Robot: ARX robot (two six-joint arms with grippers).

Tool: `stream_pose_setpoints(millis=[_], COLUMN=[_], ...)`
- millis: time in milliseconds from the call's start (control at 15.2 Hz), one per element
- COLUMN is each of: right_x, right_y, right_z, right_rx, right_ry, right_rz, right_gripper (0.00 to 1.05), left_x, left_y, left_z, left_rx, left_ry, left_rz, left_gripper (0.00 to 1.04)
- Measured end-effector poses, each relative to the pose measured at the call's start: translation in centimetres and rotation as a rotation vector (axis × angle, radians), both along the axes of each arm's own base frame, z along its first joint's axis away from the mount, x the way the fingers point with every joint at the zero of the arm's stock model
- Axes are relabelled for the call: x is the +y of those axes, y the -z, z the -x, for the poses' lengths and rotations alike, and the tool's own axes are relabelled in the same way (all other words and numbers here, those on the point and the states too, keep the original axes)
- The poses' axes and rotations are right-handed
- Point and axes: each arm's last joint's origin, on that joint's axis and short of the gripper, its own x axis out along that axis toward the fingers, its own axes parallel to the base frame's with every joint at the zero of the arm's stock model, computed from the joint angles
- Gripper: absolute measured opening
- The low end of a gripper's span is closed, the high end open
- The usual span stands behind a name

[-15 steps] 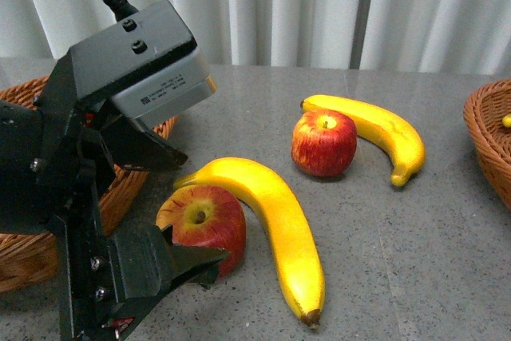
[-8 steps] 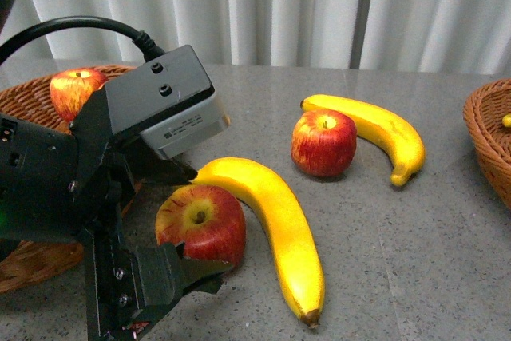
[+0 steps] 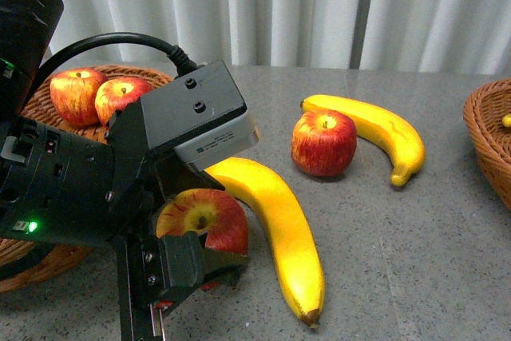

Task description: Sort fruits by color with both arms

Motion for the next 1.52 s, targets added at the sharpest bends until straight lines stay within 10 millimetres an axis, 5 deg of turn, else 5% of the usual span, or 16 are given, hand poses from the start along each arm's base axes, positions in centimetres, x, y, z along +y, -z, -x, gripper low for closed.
stream_pose_setpoints(millis=[264, 395, 593, 791, 923, 1186, 1384, 1516], right_x=[0.0, 0.0, 0.0, 0.0, 0.0, 0.0, 0.0, 0.0], right_y=[0.0, 0.0, 0.0, 0.0, 0.0, 0.0, 0.0, 0.0], right_z=[0.0, 0.0, 0.0, 0.0, 0.0, 0.0, 0.0, 0.0], right_rx=[0.0, 0.0, 0.0, 0.0, 0.0, 0.0, 0.0, 0.0], right_ry=[0.0, 0.0, 0.0, 0.0, 0.0, 0.0, 0.0, 0.0], right_rz=[0.0, 0.0, 0.0, 0.0, 0.0, 0.0, 0.0, 0.0], right_gripper=[0.98, 0.98, 0.98, 0.98, 0.98, 0.98, 0.98, 0.98], left_x=[0.3, 0.9, 4.6, 10.6, 12.1, 12.5, 11.7, 10.4], left_y=[-1.4, -5.4, -10.8, -8.8, -6.0, -4.8, -4.7, -5.7], left_z=[-0.3, -0.5, -0.1, -0.9, 0.1, 0.0, 0.2, 0.5], left_rx=[-0.076, -0.242, -0.41, -0.249, -0.153, -0.108, -0.089, -0.132], left_ry=[-0.065, -0.189, -0.547, -1.047, -1.196, -1.225, -1.224, -1.18], left_rz=[0.006, 0.087, 0.269, 0.333, 0.356, 0.388, 0.356, 0.38], left_gripper=[0.66, 0.66, 0.66, 0.66, 0.66, 0.66, 0.99, 0.98])
